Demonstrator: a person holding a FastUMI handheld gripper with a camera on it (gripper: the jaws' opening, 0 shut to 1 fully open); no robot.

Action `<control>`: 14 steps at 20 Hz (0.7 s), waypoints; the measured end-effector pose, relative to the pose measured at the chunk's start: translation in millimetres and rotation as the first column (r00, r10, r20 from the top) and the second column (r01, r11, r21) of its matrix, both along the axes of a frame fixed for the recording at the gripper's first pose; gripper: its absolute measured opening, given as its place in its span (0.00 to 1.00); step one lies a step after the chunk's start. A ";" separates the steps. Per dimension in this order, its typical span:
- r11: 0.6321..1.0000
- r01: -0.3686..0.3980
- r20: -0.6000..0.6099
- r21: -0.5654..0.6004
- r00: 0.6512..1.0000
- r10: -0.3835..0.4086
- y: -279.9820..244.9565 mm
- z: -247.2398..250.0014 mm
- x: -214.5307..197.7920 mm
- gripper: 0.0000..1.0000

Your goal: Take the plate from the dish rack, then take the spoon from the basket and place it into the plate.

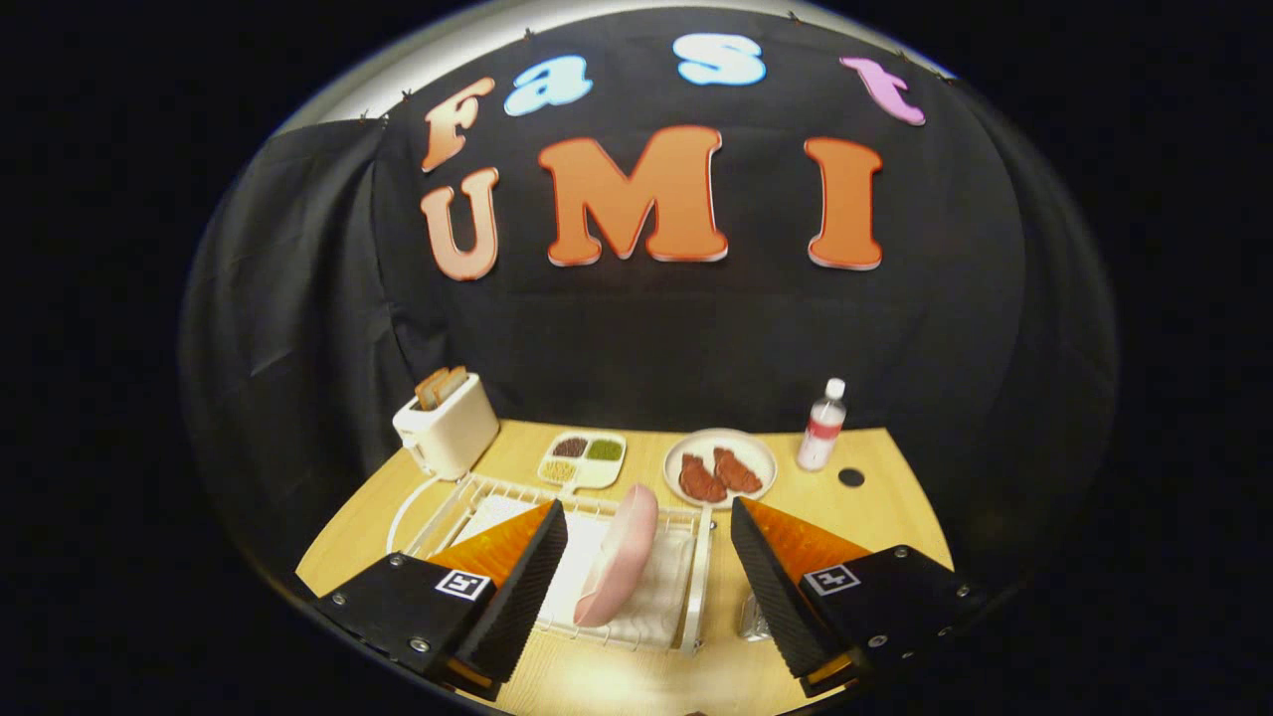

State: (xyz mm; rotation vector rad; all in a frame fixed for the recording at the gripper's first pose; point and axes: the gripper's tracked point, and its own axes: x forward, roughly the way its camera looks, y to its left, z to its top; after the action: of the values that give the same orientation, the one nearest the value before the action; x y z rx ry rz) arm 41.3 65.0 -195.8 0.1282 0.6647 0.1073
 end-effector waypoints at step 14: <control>0.999 0.031 -0.566 -0.017 0.823 -0.035 24.6 -116.5 14.2 0.66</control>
State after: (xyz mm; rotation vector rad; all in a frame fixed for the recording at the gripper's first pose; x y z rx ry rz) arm 55.5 89.6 -312.3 0.1664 1.2629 0.0302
